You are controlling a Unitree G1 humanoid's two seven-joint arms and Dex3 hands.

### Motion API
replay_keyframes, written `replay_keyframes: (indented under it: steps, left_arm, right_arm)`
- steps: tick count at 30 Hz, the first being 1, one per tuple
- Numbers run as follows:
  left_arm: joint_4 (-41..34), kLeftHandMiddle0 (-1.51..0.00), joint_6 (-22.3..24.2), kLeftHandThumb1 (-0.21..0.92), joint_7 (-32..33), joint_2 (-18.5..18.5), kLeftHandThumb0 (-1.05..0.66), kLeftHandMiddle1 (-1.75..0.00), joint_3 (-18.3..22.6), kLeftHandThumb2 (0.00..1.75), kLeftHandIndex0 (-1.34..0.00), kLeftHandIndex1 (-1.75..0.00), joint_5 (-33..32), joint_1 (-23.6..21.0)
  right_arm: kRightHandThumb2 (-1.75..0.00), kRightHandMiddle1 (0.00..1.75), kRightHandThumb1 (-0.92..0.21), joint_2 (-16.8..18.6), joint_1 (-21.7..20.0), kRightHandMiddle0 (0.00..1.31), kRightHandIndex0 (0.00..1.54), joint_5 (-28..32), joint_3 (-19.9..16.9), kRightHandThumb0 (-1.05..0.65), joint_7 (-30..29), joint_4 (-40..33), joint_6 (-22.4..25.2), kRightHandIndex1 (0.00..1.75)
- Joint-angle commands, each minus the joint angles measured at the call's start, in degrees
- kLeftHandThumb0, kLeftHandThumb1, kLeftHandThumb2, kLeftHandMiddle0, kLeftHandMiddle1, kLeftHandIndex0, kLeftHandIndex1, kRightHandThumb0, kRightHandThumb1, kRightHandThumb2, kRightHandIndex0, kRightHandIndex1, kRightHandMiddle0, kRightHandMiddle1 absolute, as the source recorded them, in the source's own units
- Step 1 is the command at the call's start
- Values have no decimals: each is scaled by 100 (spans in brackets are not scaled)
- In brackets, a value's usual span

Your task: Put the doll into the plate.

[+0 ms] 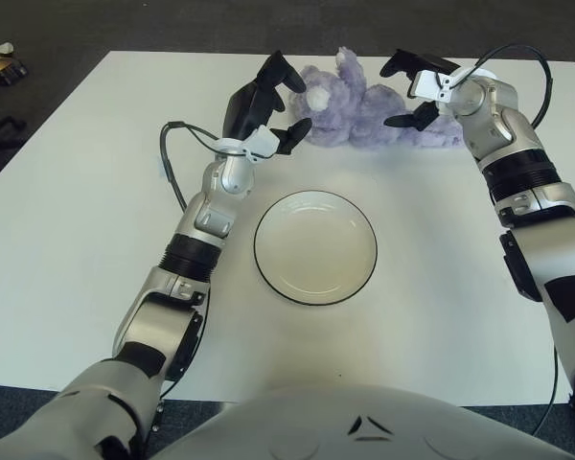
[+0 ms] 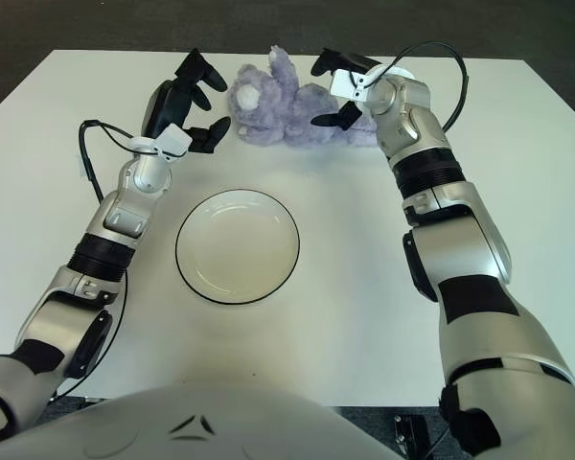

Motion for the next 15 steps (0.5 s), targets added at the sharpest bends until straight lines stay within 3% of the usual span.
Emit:
replay_keyframes:
  steps: [1, 11, 15]
  left_arm:
    - [48, -41, -151, 63, 92, 57, -1, -156, 31, 88, -29, -175, 111, -72]
    - [8, -32, -287, 75, 146, 59, -1, -152, 41, 71, -27, -175, 241, -14]
    - [-7, -29, -295, 77, 155, 40, -1, -152, 47, 68, -27, -175, 254, 5]
  right_arm:
    - [-93, 87, -38, 133, -333, 0, 27, -104, 118, -77, -345, 681, -263, 154]
    - [-91, 87, -41, 263, -639, 0, 24, -236, 309, -81, -813, 1490, -477, 172]
    - [-91, 85, -41, 300, -685, 0, 20, -265, 366, -80, -935, 1638, -482, 171]
